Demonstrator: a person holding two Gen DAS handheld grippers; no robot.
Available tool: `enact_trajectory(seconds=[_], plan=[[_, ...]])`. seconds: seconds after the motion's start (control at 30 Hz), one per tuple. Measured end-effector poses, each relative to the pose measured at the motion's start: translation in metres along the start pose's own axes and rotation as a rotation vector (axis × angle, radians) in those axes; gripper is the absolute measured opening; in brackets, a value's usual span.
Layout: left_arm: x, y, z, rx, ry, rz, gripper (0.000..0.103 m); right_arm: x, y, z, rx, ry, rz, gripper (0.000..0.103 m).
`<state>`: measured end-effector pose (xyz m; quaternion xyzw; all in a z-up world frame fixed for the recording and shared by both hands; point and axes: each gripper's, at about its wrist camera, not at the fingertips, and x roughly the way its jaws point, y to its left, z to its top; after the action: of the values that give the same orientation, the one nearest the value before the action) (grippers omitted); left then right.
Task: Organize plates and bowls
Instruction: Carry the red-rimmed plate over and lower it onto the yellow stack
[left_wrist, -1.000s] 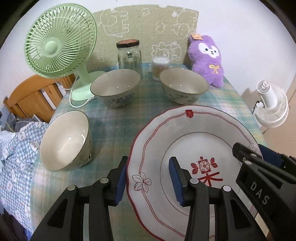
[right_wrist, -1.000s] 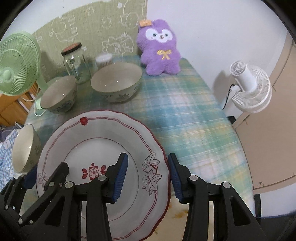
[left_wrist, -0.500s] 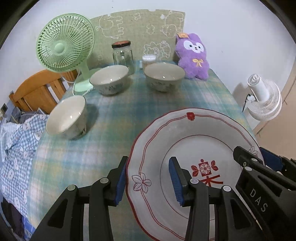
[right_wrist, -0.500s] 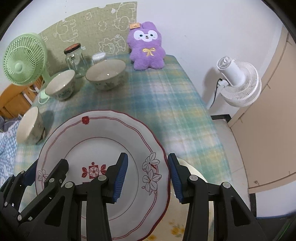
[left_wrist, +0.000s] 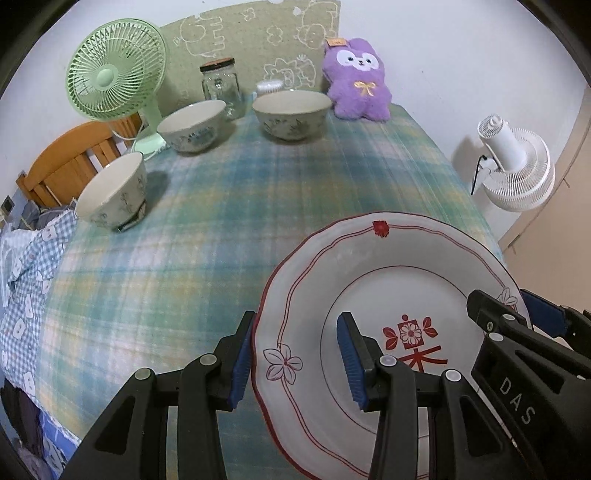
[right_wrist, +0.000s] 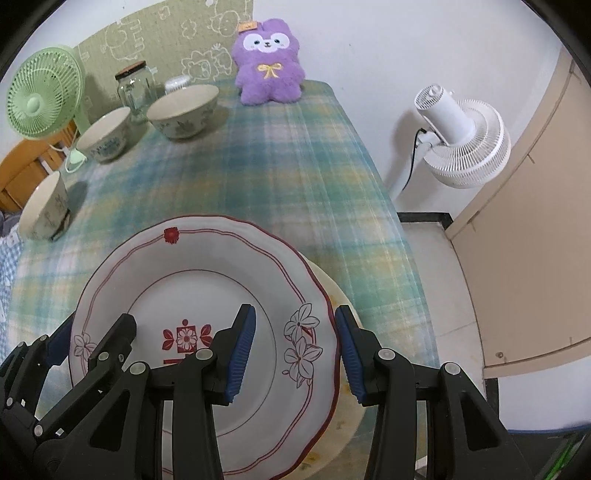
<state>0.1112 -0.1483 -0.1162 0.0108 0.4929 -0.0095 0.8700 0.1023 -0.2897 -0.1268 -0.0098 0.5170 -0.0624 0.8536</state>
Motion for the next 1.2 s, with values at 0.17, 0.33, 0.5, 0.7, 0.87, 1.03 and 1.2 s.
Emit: enact_trajectory(seconds=[0.17, 0.33, 0.5, 0.7, 0.87, 1.03, 1.2], plan=[[0.006, -0.011, -0.009, 0.000, 0.017, 0.010, 0.043, 0.009, -0.010, -0.008, -0.014, 0.020, 0.000, 0.048], [0.012, -0.018, -0.016, 0.009, 0.027, 0.035, 0.043, 0.017, -0.015, -0.013, -0.023, 0.038, 0.002, 0.048], [0.013, -0.025, -0.018, 0.028, 0.015, 0.060, 0.043, 0.022, -0.018, -0.015, -0.011, 0.049, -0.001, 0.048], [0.013, -0.030, -0.019, 0.034, 0.003, 0.085, 0.043, 0.024, -0.018, -0.014, -0.018, 0.041, -0.022, 0.048], [0.015, -0.036, -0.021, 0.048, -0.006, 0.117, 0.043, 0.027, -0.018, -0.015, -0.027, 0.035, -0.040, 0.048], [0.016, -0.040, -0.021, 0.058, -0.016, 0.144, 0.043, 0.029, -0.017, -0.015, -0.037, 0.028, -0.050, 0.048], [0.017, -0.040, -0.020, 0.062, -0.010, 0.139, 0.047, 0.028, -0.018, -0.015, -0.041, 0.031, -0.040, 0.050]])
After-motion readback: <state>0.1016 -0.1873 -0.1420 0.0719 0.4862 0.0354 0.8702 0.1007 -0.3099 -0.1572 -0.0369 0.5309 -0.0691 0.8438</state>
